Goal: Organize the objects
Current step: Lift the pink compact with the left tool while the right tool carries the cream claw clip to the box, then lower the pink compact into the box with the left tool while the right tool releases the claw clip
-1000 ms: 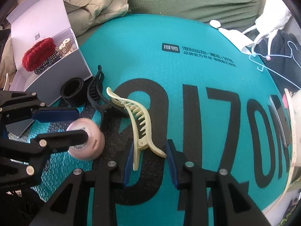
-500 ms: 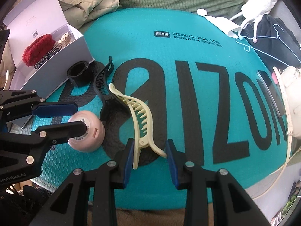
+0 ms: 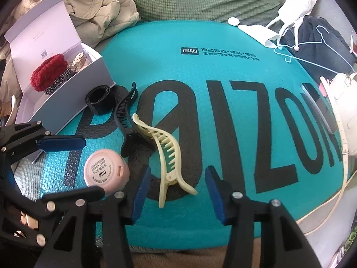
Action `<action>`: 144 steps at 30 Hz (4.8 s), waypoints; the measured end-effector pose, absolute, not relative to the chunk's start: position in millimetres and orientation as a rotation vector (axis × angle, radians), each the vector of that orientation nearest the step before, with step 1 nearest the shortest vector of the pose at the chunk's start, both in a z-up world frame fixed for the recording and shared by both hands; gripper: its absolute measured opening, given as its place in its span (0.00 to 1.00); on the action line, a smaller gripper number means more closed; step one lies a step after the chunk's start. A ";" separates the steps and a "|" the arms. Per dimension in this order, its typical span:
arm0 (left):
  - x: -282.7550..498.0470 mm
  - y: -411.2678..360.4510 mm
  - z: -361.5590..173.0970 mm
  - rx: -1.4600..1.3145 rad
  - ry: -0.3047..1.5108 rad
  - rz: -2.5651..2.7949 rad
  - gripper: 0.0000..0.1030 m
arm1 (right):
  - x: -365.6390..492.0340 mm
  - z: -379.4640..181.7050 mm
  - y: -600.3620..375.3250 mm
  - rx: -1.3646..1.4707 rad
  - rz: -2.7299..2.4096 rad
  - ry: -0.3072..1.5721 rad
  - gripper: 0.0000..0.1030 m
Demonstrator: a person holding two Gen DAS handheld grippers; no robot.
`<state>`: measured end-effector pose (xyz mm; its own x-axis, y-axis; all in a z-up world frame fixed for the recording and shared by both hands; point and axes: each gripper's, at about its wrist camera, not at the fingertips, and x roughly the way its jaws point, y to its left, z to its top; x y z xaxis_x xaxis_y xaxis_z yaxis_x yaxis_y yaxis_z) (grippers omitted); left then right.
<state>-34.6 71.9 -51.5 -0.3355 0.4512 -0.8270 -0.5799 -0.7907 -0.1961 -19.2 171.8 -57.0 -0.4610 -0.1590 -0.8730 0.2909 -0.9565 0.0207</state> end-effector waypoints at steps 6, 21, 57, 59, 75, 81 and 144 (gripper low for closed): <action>-36.9 72.2 -64.0 -1.298 0.197 2.130 0.61 | -20.9 -65.0 166.1 1.449 -2.469 0.190 0.49; -33.4 88.5 -72.1 -1.227 0.339 2.173 0.48 | -17.0 -67.0 181.9 1.445 -2.511 0.174 0.29; -27.0 39.3 -9.4 -1.227 0.191 2.272 0.48 | -5.7 -46.8 173.0 1.395 -2.508 0.120 0.18; -26.1 35.0 -6.2 -1.231 0.193 2.281 0.48 | -3.8 -42.6 168.1 1.384 -2.495 0.132 0.18; -10.4 -14.5 31.1 -1.238 0.173 2.400 0.48 | -4.4 -4.7 114.1 1.242 -2.395 0.281 0.18; -2.8 -34.8 42.8 -1.244 0.137 2.457 0.48 | -1.8 8.1 87.1 1.177 -2.344 0.343 0.18; -145.4 -148.5 -17.1 -1.489 0.047 2.639 0.48 | -116.3 -22.7 -48.9 1.171 -2.086 0.390 0.18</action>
<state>-145.4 -148.5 -17.1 -0.5123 0.0813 -0.8549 -0.1117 -0.9934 -0.0276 -116.3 -48.9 -22.7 -0.3443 -0.4294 -0.8349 0.7020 -0.7082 0.0748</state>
